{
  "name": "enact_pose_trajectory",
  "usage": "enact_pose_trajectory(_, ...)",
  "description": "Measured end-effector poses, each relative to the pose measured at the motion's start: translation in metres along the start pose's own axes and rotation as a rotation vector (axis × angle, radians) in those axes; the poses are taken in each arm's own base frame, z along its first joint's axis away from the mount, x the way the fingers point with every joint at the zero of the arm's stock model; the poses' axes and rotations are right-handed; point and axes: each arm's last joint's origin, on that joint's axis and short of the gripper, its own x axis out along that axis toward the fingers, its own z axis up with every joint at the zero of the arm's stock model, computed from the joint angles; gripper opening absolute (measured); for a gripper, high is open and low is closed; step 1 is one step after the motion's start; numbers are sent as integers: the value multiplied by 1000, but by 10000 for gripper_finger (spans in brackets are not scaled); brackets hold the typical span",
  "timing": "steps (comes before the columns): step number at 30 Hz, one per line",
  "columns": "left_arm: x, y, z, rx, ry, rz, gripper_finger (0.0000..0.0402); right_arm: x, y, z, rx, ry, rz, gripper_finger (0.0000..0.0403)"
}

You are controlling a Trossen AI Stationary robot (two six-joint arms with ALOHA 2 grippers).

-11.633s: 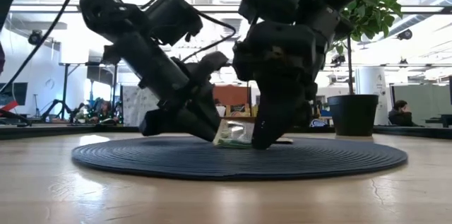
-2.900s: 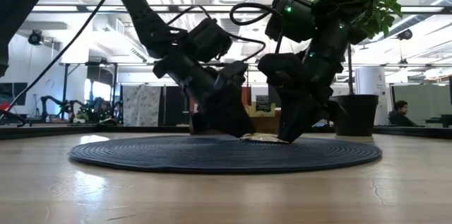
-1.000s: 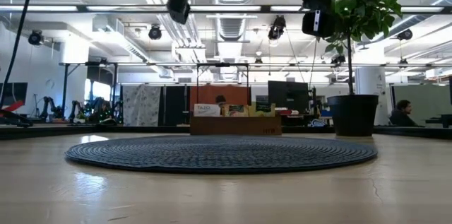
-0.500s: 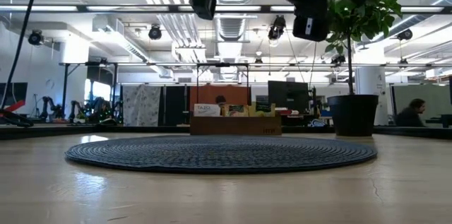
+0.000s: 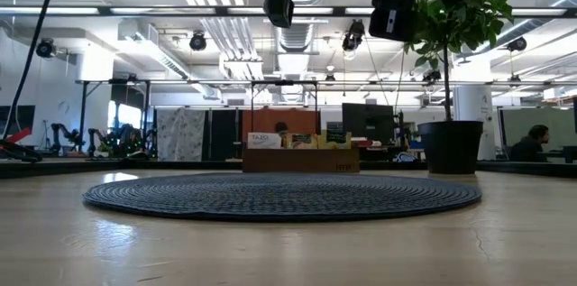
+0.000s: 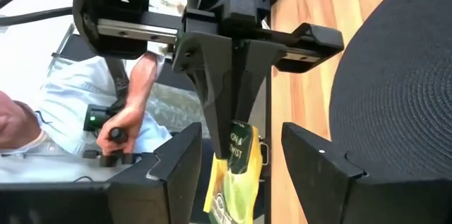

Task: Pick & Place Tea
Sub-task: Put the green tea bag into the right section of the wooden organizer

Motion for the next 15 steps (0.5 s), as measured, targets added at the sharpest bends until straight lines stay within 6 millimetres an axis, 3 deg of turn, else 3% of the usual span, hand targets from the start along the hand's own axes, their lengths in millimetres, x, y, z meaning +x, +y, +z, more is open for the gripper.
enact_pose_trajectory(11,4,4,-15,-6,28,16,0,2,0,-1,-6,15,7,193)
enact_pose_trajectory(15,4,6,-17,-7,31,21,0,5,-1,-2,-6,29,10,173)
